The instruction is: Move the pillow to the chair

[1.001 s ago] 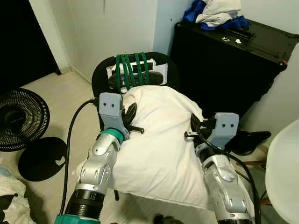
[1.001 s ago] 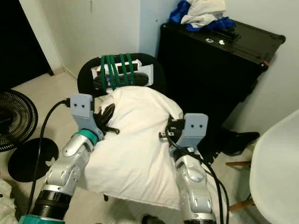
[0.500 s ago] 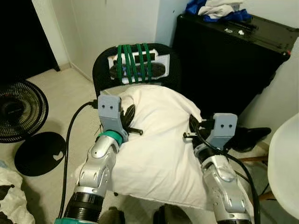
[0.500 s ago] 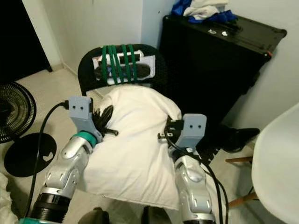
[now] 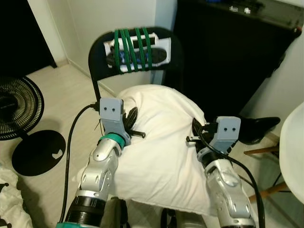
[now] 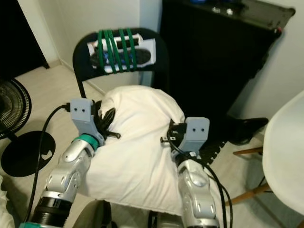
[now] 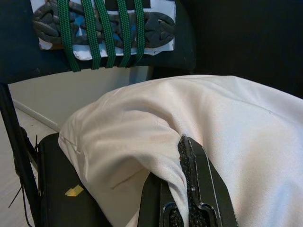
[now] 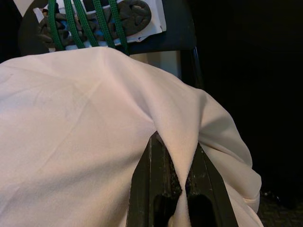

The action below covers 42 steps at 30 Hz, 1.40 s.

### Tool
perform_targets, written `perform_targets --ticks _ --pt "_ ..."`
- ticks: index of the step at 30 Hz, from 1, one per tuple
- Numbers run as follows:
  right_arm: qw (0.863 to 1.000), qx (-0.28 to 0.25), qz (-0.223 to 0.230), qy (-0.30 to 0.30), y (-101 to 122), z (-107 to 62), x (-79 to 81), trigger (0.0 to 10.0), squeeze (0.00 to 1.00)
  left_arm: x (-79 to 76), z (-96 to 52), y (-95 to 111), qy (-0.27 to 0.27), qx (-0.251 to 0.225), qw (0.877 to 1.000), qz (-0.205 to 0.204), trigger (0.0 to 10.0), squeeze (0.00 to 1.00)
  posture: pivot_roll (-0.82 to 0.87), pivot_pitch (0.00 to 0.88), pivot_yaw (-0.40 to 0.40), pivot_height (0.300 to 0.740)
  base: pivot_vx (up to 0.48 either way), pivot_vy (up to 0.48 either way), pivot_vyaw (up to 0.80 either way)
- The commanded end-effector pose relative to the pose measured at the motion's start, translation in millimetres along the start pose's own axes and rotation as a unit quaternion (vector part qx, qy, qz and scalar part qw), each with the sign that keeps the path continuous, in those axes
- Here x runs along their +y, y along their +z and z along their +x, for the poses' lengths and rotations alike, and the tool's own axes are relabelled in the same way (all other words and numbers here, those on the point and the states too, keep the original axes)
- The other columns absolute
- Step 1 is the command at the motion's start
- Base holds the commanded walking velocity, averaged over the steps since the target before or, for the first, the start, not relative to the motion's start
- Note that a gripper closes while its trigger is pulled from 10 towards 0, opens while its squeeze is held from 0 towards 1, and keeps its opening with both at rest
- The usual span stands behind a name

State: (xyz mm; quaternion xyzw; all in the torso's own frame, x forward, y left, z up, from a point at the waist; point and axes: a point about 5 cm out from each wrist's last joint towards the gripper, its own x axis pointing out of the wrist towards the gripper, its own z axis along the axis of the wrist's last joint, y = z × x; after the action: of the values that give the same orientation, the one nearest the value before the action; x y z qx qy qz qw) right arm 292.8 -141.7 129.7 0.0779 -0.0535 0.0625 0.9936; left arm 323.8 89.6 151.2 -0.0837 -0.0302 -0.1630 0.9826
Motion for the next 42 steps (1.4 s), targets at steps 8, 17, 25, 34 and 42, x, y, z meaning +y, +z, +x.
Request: perform_targets --ticks 8,17,25,34,42 --pt "1.0 -0.012 0.01 0.012 5 1.7 7.4 10.0 0.0 -10.1 1.4 2 -0.016 0.001 1.0 0.022 10.0 0.0 -0.05 0.085 0.072 0.626 0.0 0.0 0.0" --pt "1.0 -0.003 0.014 -0.006 -3 17.0 4.6 10.0 0.0 -5.9 5.0 -6 0.011 0.02 0.994 0.107 10.0 0.0 -0.06 0.133 0.074 0.611 0.0 0.0 0.0" --pt "1.0 0.015 0.01 0.024 -10 41.0 13.7 10.0 0.0 25.6 12.3 -8 0.125 0.048 0.965 0.227 10.0 0.0 -0.05 0.15 0.074 0.611 0.0 0.0 0.0" --pt "0.99 0.042 0.016 0.133 -17 56.6 51.5 10.0 0.0 87.9 -6.2 21 0.279 0.041 0.908 0.311 10.0 0.0 -0.01 0.149 0.041 0.611 0.0 0.0 0.0" --pt "0.987 0.061 -0.006 0.146 -26 64.5 50.9 10.0 0.0 91.3 -18.2 10 0.29 0.051 0.922 0.25 10.0 0.0 0.03 0.161 -0.001 0.611 0.0 0.0 0.0"
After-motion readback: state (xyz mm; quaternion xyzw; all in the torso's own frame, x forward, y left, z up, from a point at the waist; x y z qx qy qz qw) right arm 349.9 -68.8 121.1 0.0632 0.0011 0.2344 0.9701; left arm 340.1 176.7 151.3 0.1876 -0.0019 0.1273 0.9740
